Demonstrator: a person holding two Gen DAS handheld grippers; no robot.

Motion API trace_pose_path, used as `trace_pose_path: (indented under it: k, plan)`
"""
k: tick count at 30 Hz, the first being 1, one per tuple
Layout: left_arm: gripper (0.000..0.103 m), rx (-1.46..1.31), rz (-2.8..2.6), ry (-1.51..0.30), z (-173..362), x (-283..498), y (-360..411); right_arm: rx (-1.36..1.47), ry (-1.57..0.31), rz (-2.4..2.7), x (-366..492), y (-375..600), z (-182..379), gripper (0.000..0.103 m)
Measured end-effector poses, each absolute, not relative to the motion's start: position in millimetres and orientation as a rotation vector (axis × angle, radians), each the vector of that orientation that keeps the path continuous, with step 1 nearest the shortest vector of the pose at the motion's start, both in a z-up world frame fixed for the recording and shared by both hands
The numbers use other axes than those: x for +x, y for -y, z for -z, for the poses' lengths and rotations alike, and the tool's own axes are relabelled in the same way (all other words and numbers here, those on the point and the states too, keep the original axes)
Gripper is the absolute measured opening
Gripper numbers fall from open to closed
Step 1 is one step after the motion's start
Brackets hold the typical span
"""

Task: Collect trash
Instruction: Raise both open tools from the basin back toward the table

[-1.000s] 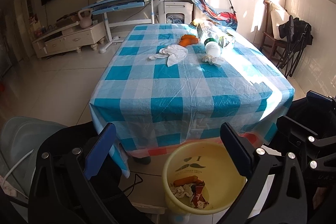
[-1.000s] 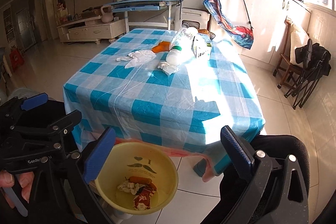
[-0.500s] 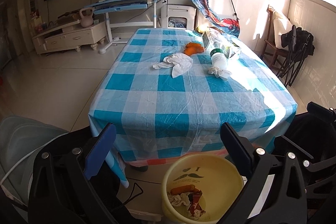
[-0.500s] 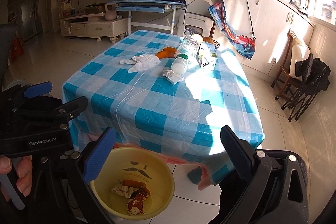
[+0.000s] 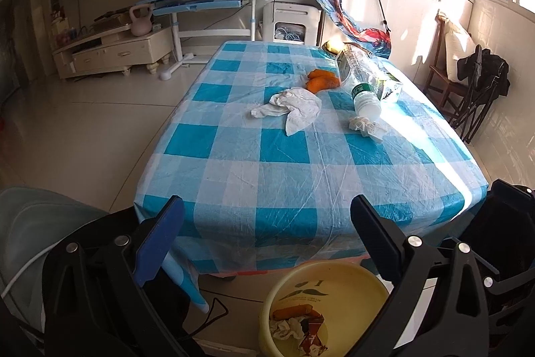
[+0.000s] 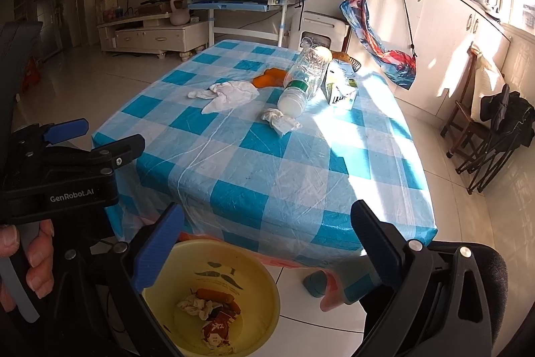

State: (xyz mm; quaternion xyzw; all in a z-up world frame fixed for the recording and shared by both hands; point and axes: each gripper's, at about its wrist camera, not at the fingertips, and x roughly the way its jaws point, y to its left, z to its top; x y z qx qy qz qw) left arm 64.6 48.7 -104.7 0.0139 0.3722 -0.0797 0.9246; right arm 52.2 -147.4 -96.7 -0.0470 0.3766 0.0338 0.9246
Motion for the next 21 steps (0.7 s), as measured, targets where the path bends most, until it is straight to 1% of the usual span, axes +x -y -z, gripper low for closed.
trace_pose_path:
  k: [21]
  plan:
    - [0.096, 0.027, 0.169, -0.813, 122, 101, -37, -0.045, -0.831, -0.083, 74, 162, 114, 0.095]
